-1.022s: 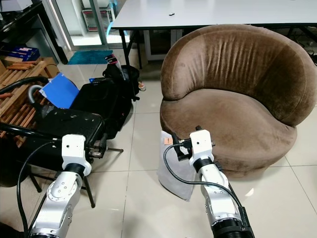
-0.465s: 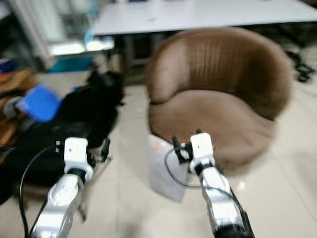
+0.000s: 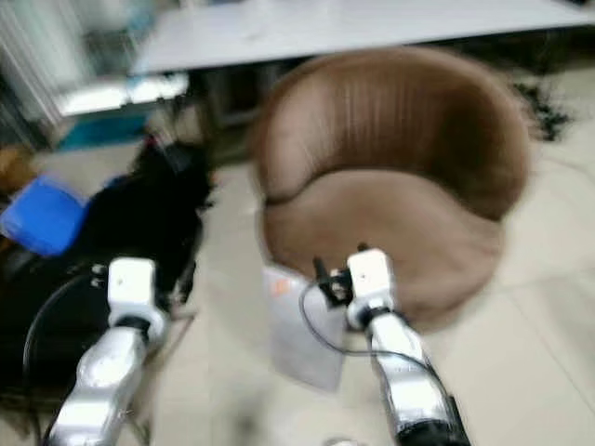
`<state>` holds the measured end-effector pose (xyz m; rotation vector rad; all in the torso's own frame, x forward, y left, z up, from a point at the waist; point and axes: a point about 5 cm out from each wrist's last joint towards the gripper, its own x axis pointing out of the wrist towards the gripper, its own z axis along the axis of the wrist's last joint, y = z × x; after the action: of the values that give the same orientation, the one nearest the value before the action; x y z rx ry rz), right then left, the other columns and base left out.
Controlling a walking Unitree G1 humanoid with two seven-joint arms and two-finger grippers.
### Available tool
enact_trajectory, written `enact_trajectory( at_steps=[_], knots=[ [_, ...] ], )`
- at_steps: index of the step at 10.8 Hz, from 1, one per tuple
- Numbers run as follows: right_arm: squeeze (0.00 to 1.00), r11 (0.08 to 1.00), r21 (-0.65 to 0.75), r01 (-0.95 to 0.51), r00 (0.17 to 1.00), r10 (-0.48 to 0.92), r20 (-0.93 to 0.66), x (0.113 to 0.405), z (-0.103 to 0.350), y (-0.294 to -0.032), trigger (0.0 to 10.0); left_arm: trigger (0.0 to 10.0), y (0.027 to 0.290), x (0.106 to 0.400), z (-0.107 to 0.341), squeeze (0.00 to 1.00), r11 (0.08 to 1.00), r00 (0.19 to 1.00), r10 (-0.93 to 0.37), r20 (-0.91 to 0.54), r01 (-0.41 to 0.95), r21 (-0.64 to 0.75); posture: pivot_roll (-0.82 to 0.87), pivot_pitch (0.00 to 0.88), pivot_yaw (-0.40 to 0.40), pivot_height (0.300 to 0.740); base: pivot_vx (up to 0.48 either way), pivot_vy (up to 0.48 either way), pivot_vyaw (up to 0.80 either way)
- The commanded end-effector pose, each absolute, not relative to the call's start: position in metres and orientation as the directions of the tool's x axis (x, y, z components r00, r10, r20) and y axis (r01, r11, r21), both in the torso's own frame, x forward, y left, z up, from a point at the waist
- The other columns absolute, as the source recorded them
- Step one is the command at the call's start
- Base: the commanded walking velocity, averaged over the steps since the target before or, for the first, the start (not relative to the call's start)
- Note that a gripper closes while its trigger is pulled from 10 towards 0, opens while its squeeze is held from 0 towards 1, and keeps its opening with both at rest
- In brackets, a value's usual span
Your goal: Move the pillow to the sofa from floor
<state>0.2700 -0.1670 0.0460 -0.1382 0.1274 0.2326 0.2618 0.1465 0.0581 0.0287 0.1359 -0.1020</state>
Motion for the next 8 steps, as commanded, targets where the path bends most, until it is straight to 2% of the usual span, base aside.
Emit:
enact_trajectory(
  at_steps=[1,8],
  knots=[
    [0.00,0.959,-0.110,-0.263,0.962,0.251,-0.112,0.2749,0.0529,-0.1547,10.0,10.0,0.1590,0.2593,0.0567,0.00,0.995,0.986,-0.075,-0.149,0.083,0.049,-0.16,0.000,0.092,0.740,0.469,0.000,0.00],
    [0.00,0.957,-0.110,-0.269,0.959,0.256,-0.120,0.2729,0.0516,-0.1540,10.0,10.0,0.1555,0.2587,0.0564,0.00,0.993,0.984,-0.095,-0.153,0.104,0.049,-0.16,0.000,0.091,0.740,0.469,0.000,0.00]
  ],
)
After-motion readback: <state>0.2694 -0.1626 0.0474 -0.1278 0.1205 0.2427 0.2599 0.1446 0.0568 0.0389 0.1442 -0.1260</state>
